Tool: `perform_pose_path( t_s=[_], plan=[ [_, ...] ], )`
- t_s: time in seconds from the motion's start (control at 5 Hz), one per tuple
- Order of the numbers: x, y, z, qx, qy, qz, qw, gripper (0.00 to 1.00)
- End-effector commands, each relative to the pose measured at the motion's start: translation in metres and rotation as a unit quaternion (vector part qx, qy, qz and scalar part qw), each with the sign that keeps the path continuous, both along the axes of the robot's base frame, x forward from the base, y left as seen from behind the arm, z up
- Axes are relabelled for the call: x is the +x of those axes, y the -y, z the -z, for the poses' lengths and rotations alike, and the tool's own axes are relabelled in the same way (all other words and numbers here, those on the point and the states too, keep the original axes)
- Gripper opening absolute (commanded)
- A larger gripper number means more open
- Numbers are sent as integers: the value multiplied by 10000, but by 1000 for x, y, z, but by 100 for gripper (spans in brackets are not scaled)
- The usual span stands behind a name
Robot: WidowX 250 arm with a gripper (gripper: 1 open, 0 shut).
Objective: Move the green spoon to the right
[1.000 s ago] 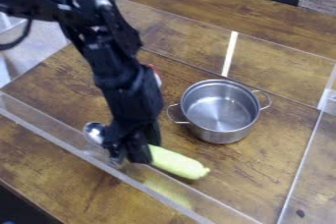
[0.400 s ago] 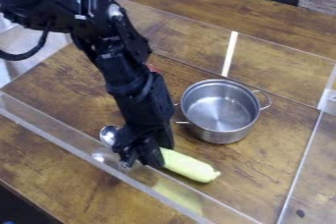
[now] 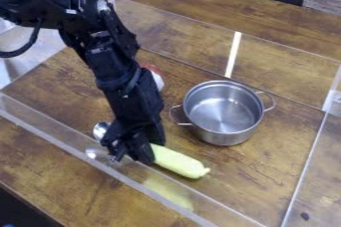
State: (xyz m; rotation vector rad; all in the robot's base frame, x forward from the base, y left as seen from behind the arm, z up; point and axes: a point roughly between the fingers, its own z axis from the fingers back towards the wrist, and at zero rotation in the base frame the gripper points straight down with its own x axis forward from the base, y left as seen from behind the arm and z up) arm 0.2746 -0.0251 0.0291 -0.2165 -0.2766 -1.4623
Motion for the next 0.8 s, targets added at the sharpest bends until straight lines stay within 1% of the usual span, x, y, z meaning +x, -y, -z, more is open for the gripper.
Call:
perform_pose_path(
  t_s=[0.0,0.2,0.4,0.6],
  plan=[
    [7,-1,-11,-21,201,-123,9997,0],
    [6,4,-13,-58,221,-263,9994,0],
    [12,-6,-16,-103,236,-81,9996,0],
    [16,-14,-14,-149,262,116,9995,0]
  ],
)
